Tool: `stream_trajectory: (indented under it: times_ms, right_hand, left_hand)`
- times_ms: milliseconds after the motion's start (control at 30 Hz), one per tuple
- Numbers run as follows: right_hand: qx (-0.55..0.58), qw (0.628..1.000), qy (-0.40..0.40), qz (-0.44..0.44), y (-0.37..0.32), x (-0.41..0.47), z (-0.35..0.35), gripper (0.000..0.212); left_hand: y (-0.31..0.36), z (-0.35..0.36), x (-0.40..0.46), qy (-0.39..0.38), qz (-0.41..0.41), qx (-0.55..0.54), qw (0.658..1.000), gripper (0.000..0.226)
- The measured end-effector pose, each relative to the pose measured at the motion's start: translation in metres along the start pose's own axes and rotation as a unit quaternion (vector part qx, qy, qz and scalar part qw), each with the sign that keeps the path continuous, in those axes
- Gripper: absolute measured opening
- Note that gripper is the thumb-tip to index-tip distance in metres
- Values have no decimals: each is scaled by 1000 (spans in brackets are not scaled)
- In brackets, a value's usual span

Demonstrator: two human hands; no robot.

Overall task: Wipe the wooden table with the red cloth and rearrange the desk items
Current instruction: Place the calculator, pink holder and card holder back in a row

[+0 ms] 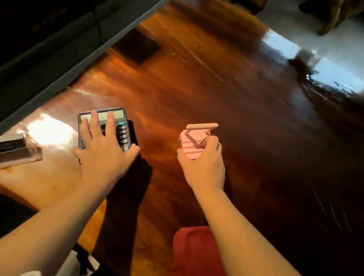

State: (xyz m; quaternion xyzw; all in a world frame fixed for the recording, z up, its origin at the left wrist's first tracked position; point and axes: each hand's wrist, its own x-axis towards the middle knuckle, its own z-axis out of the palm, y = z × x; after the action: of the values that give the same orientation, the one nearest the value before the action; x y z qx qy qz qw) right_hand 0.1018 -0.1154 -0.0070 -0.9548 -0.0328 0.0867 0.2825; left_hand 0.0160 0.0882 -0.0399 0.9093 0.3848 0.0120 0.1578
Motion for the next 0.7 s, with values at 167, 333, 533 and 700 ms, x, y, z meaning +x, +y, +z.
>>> stream_trajectory:
  times_ms: [167,333,533,700]
  right_hand:
    - [21,995,69,70,61,-6,-47,55]
    - [31,983,116,142,127,-12,-91,54]
    - [30,966,159,203,197,-23,-122,57]
    - [36,954,184,233,242,-28,-134,59]
  left_hand:
    - [78,13,-31,-22,84,0,996,98]
    - [164,33,-72,-41,188,3,981,96]
    - [244,72,-115,-61,292,35,954,97]
    - [288,106,-140,-70,341,56,936,98]
